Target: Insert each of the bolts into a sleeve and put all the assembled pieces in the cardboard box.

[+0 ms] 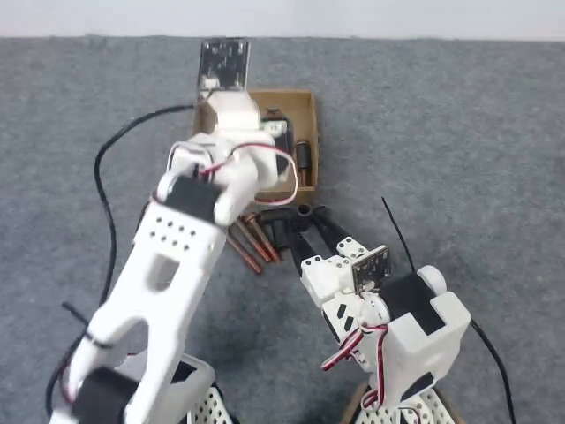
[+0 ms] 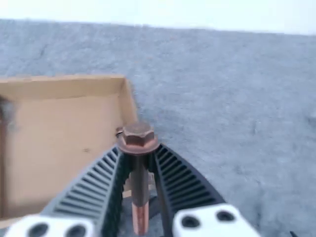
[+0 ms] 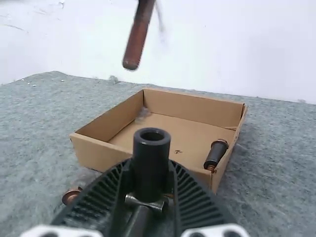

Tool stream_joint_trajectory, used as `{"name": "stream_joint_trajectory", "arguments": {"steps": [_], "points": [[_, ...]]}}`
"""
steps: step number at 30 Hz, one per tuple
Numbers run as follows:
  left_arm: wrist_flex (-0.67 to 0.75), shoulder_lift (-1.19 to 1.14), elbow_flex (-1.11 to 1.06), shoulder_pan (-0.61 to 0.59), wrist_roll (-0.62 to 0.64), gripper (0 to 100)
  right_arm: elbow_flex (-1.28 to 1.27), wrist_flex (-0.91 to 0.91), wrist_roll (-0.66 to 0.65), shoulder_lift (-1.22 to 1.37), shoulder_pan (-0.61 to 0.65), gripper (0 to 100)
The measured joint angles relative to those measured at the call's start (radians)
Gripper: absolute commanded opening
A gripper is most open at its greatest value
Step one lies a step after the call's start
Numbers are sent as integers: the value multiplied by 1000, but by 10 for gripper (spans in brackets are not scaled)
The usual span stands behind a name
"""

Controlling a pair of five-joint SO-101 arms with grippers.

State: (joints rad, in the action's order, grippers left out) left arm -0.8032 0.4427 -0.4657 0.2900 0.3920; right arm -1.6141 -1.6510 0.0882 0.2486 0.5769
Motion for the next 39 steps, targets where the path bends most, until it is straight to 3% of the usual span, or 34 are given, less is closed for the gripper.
{"name": "stream_joint_trajectory", "arguments": {"steps": [6, 14, 39], "points": [[167, 164, -244, 51, 0, 12, 0, 0, 0, 0, 0, 6], [566, 347, -600, 91, 0, 12, 0, 0, 0, 0, 0, 6], [577, 385, -695, 163, -8, 12, 0, 2, 0, 0, 2, 6]]}}
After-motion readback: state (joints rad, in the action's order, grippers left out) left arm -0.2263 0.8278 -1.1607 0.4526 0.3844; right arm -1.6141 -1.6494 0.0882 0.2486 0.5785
